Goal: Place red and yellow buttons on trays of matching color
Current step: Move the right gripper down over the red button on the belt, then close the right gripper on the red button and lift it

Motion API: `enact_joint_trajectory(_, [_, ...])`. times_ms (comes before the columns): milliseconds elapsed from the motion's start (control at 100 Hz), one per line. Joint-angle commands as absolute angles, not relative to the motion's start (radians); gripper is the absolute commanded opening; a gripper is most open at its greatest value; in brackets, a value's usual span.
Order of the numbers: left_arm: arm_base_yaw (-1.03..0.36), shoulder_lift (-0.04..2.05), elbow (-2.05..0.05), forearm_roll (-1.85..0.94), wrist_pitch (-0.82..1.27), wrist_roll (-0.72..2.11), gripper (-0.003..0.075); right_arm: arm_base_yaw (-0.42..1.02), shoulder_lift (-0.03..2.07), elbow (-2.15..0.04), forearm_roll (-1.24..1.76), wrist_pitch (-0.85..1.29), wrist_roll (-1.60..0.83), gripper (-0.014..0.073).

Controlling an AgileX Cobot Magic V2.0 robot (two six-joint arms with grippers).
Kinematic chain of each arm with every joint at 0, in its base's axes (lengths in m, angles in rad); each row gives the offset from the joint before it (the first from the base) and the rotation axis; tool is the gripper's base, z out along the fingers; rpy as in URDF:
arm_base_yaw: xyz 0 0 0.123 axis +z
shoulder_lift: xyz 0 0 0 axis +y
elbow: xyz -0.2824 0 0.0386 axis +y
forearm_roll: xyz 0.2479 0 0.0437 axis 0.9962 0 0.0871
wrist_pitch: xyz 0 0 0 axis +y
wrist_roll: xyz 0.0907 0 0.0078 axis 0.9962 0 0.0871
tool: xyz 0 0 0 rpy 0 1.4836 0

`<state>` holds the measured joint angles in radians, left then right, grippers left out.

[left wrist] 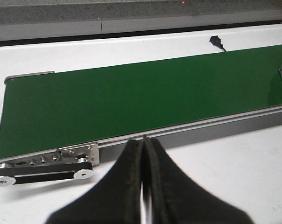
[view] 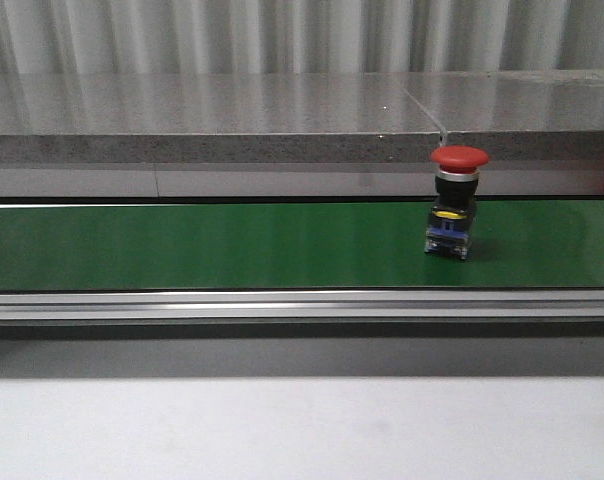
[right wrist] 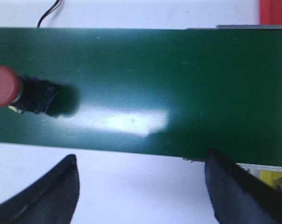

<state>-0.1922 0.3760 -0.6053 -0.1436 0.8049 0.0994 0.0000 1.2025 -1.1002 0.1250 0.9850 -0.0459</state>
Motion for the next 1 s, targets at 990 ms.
enact_joint_trajectory(990, [-0.201,0.382,-0.633,-0.157,0.737,0.097,-0.0021,0.213,1.625,-1.360,0.153,1.004,-0.191,0.0574])
